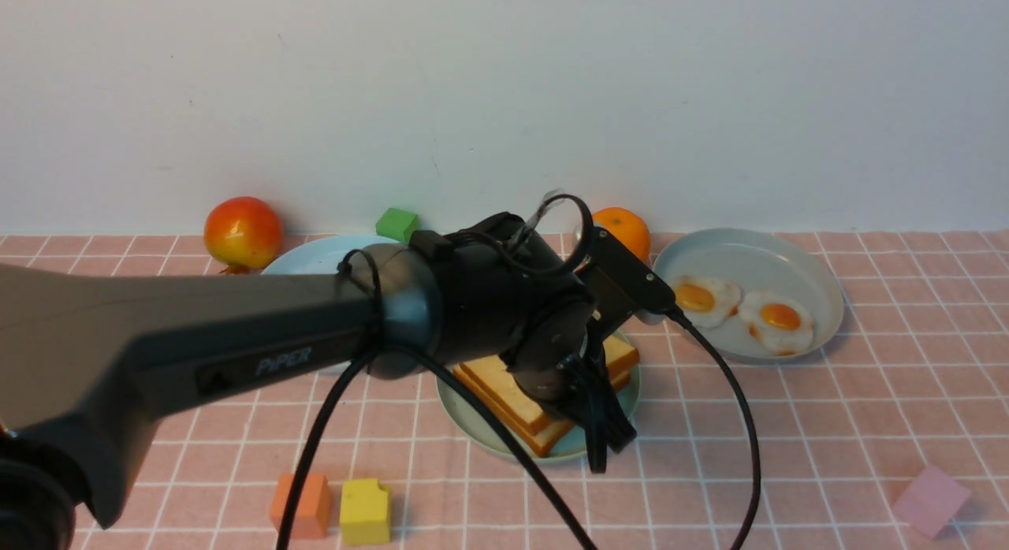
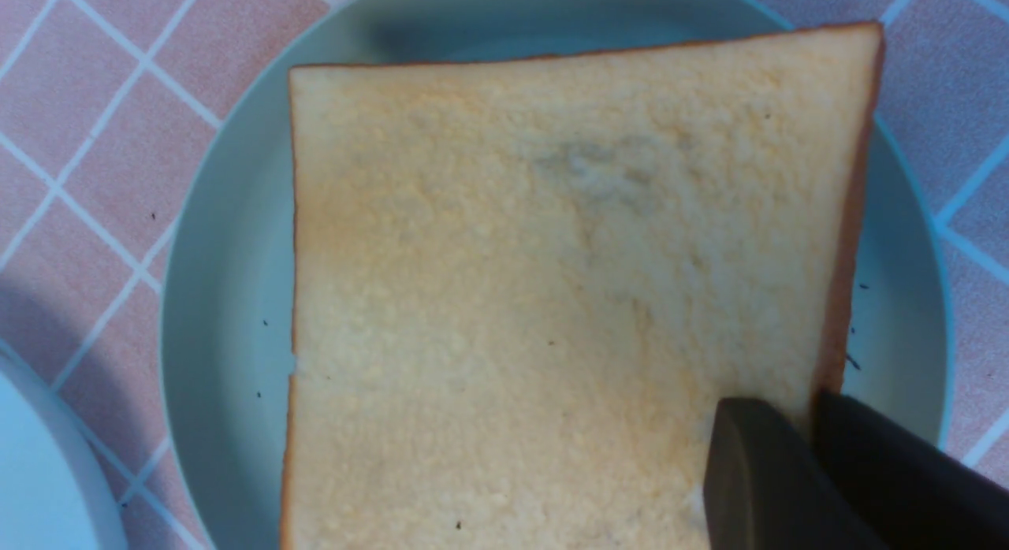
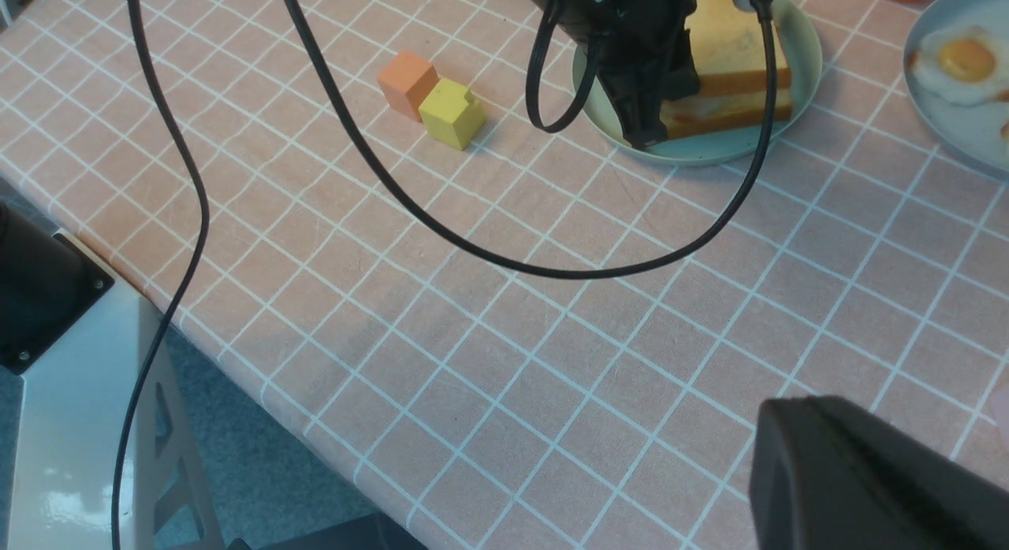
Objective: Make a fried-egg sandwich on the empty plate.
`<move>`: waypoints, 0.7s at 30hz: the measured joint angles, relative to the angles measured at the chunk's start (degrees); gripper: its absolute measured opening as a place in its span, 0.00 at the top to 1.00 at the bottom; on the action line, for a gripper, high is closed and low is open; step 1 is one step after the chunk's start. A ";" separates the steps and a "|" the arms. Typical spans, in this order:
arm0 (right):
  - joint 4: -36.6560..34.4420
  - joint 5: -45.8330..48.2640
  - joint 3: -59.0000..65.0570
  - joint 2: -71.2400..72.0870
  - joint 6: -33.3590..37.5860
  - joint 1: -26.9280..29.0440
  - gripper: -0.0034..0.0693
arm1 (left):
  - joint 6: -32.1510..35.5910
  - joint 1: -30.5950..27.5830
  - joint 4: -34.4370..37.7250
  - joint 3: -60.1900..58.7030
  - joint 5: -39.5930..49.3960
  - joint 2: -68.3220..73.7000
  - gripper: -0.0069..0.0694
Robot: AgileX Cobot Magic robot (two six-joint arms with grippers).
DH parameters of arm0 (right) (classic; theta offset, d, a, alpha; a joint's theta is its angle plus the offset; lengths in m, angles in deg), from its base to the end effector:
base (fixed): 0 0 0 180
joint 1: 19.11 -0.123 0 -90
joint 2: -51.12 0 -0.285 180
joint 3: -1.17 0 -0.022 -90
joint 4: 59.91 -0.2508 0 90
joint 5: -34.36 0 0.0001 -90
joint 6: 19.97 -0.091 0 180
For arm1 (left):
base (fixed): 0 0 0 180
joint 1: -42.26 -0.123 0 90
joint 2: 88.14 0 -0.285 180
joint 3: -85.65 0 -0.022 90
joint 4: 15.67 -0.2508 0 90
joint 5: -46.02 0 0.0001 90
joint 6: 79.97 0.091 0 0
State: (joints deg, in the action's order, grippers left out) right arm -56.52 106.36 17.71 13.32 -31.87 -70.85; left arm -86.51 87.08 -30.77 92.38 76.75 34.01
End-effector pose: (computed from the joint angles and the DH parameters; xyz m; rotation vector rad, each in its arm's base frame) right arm 0.0281 0.0274 0.4079 -0.7584 2.1266 0.5392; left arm 0.3199 -0.3008 0.2023 1.0462 2.2988 -0.0995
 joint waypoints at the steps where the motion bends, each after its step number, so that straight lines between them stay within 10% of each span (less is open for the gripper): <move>1: 0.00 0.00 0.00 0.00 0.00 0.00 0.91 | -0.02 0.00 0.19 0.00 0.00 0.00 0.70; 13: 0.00 0.00 0.00 0.00 0.00 0.00 0.91 | -5.77 0.00 0.65 0.00 0.59 -1.61 0.45; 21: 0.00 0.00 0.00 0.00 0.00 0.00 0.91 | -10.66 0.00 5.55 -1.07 2.26 -21.64 0.82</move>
State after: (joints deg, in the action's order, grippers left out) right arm -56.52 106.36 17.71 13.32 -31.87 -70.85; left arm -97.17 87.08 -25.22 91.31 79.01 12.37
